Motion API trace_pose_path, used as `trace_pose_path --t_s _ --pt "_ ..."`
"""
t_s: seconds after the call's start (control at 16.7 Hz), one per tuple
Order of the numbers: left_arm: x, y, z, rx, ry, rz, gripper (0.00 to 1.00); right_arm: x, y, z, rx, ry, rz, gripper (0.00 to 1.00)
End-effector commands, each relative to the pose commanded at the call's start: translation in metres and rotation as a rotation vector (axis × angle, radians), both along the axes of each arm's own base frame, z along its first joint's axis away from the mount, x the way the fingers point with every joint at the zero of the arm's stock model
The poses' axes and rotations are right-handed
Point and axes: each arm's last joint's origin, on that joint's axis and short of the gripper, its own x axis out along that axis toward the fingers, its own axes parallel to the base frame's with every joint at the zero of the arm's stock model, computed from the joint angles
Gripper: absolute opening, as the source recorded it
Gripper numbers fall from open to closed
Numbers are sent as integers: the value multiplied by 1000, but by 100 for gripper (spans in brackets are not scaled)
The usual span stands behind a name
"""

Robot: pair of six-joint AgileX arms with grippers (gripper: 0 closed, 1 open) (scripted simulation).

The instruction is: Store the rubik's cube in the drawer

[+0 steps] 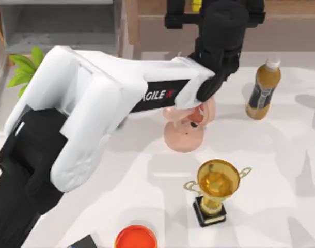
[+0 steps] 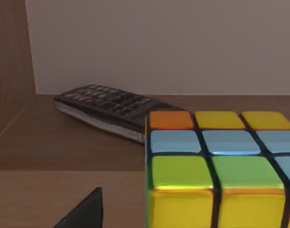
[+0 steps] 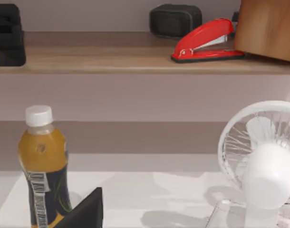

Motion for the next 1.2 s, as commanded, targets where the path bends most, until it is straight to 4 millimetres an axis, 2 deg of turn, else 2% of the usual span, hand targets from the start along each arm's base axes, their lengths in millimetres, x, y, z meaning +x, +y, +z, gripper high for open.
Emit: trace_pose_path --t_s 0.18,0.42,1.2 --pt "12 0 -10 0 4 0 100 0 0 0 0 0 0 100" --pt "13 0 -12 1 5 0 100 0 0 0 0 0 0 100" --pt "13 0 -12 1 5 0 2 0 0 0 0 0 0 100"
